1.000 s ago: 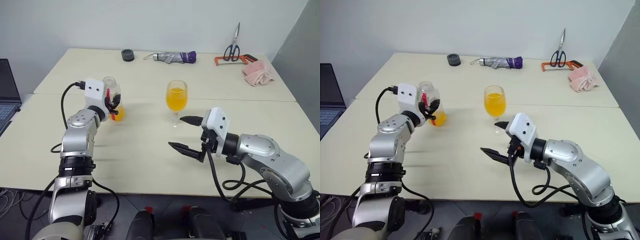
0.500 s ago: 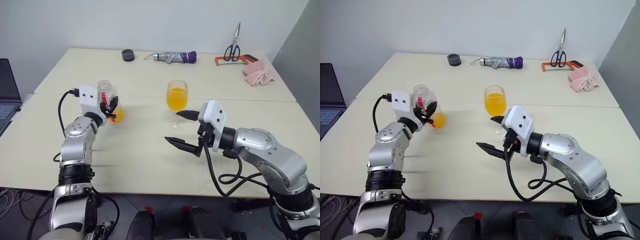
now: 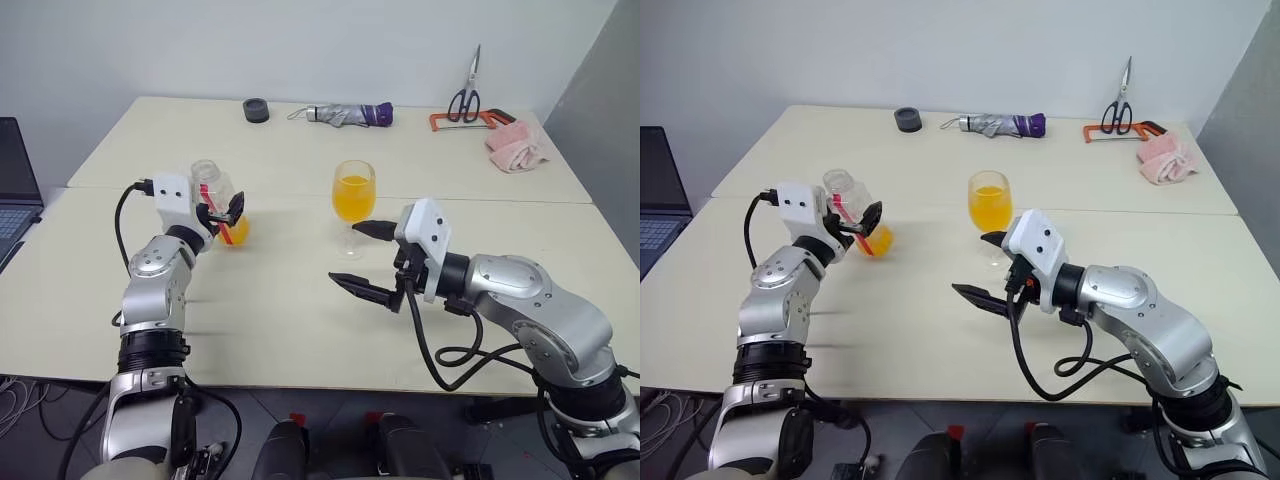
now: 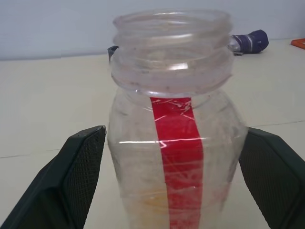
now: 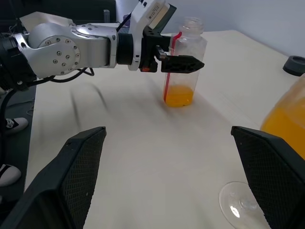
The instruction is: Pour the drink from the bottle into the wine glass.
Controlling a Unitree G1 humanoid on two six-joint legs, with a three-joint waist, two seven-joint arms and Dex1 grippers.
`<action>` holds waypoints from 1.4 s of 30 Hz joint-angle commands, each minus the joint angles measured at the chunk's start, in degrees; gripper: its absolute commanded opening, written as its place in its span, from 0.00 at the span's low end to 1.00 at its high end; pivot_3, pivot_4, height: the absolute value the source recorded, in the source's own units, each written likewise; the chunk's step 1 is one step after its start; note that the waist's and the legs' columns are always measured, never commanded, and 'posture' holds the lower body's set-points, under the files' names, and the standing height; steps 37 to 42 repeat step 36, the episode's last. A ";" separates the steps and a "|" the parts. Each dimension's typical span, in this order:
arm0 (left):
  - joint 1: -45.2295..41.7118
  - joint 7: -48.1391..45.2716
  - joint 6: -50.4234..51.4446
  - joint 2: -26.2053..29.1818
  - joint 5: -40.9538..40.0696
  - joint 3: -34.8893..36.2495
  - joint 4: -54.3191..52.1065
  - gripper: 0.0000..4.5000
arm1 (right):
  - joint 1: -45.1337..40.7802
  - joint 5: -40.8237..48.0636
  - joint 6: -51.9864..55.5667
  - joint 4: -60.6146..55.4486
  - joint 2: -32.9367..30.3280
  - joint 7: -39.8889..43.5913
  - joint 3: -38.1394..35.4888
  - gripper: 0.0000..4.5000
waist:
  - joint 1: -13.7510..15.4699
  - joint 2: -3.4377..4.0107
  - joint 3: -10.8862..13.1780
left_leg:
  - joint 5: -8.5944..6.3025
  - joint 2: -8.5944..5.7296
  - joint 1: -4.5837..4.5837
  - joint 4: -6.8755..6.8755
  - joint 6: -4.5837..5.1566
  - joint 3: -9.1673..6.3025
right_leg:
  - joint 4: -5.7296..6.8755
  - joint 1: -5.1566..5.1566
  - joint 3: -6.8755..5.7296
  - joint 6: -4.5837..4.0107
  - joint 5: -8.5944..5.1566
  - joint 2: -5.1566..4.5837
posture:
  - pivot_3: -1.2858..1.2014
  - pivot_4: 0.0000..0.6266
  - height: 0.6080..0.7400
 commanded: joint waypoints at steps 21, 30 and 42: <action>22.10 4.33 -1.97 -0.85 -2.92 4.90 -25.43 0.99 | 28.71 -23.54 -44.77 17.90 13.48 -15.08 -9.93 1.00 | 0.02 0.00 -0.01 | 0.00 0.08 0.05 -0.13 -0.01 0.04 | -0.22 0.07 0.15 0.02 0.01 0.00 | 0.52 0.24 1.00; 29.15 6.62 -4.23 -3.77 -2.05 4.58 -28.46 0.99 | 28.34 -23.61 -45.46 24.46 20.76 -21.85 -13.07 1.00 | 0.02 0.00 -0.01 | 0.00 0.08 0.05 -0.15 -0.01 0.08 | -0.25 0.07 0.22 0.02 0.01 0.01 | 0.52 0.24 1.00; 29.11 6.68 -4.16 -3.84 -2.05 4.45 -28.77 0.99 | 27.45 -24.14 -46.16 25.24 20.34 -20.83 -12.57 1.00 | 0.01 0.01 -0.01 | 0.00 0.07 0.06 -0.15 -0.01 0.10 | -0.27 0.07 0.20 0.02 0.01 0.01 | 0.52 0.24 1.00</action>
